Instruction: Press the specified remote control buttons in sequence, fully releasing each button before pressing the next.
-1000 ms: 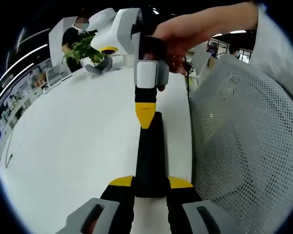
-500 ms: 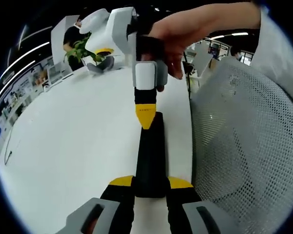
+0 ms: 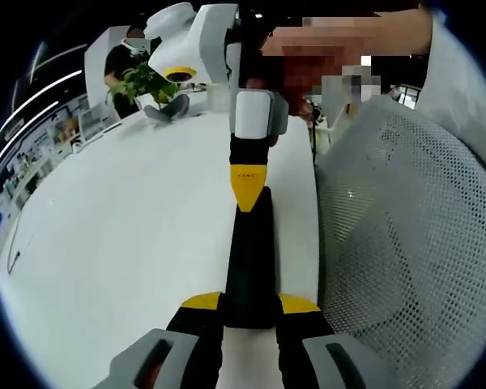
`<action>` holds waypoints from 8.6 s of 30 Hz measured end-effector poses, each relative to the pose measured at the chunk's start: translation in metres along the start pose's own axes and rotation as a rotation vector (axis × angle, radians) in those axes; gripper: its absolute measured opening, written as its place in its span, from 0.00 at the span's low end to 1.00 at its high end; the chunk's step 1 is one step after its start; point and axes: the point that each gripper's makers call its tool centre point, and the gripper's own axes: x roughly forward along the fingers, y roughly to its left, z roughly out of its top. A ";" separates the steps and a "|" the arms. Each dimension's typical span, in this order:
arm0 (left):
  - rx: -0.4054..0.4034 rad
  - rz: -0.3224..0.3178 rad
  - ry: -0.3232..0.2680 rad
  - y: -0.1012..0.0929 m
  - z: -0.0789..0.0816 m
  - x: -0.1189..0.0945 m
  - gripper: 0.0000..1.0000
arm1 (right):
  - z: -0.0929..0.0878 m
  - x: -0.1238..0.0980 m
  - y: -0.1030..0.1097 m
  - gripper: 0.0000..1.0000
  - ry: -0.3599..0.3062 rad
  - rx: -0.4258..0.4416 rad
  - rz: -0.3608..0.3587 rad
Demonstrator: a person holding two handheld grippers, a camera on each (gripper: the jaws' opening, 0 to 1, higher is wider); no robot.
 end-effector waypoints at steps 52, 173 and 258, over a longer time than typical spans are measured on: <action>-0.026 0.028 -0.020 0.001 0.001 0.000 0.24 | -0.013 0.005 -0.002 0.00 0.011 -0.242 -0.075; -0.001 0.006 -0.025 -0.001 0.002 0.001 0.24 | -0.004 0.004 -0.010 0.00 -0.020 -0.165 -0.116; -0.008 0.001 -0.024 -0.001 0.002 0.002 0.23 | 0.011 0.015 0.008 0.00 0.039 -0.121 -0.081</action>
